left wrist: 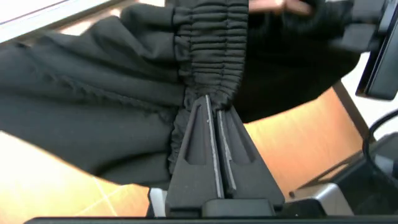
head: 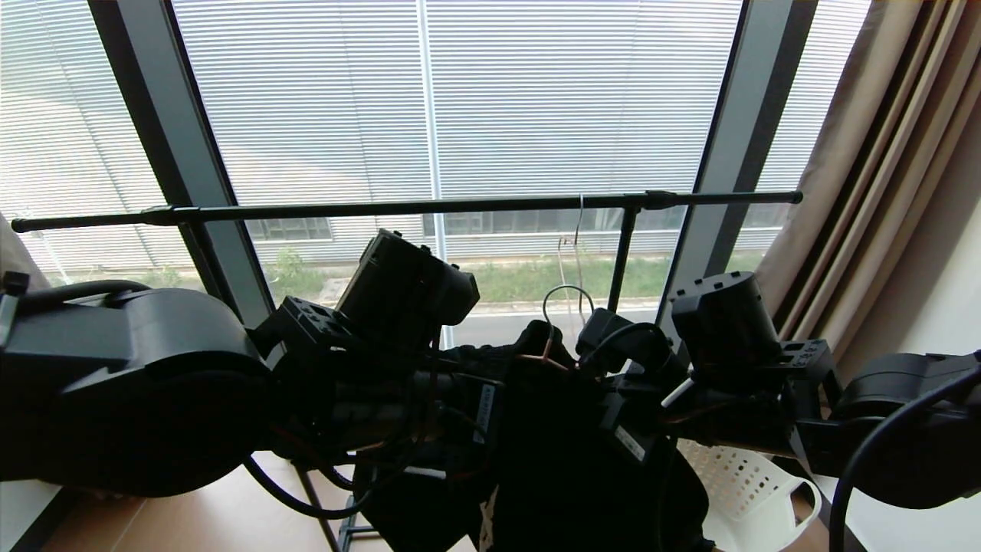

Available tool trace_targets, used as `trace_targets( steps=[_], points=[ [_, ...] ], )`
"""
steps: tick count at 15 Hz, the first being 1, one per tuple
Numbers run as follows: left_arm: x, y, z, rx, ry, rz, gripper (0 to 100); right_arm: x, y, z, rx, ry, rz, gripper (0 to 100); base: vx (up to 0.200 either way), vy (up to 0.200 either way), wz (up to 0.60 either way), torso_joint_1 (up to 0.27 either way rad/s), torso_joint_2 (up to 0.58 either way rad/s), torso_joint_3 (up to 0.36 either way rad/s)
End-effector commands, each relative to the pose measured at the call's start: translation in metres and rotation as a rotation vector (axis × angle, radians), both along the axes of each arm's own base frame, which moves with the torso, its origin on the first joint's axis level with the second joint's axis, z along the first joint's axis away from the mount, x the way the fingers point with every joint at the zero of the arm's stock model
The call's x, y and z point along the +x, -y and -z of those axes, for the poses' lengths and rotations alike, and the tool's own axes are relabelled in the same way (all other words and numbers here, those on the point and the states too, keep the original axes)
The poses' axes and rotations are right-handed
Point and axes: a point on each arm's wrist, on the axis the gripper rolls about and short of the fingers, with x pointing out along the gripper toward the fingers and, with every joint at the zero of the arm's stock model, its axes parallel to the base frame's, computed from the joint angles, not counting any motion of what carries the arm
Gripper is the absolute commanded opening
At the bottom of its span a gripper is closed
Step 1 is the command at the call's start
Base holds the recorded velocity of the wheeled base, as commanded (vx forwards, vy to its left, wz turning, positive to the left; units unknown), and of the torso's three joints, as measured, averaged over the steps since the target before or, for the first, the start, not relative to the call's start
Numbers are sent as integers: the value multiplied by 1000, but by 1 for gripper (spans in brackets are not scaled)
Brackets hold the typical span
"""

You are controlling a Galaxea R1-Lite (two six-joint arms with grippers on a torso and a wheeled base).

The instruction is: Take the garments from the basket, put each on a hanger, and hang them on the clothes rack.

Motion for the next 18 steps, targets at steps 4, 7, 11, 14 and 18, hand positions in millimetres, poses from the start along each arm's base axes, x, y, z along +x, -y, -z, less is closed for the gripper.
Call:
trace_targets(
  steps=[4,7,11,14,18],
  points=[
    [-5,3,5,14,-12,24,0,2,2,5,67,20,-36,0,0,0,0,0,0,0],
    [-4,4,6,4,-3,24,0,2,3,9,127,37,-89,0,0,0,0,0,0,0],
    [1,8,7,-24,22,24,0,2,3,13,189,80,-133,0,0,0,0,0,0,0],
    [3,11,11,-33,30,24,0,4,4,15,214,86,-154,0,0,0,0,0,0,0],
    [4,10,11,-35,31,17,0,3,5,13,266,99,-186,0,0,0,0,0,0,0]
  ],
)
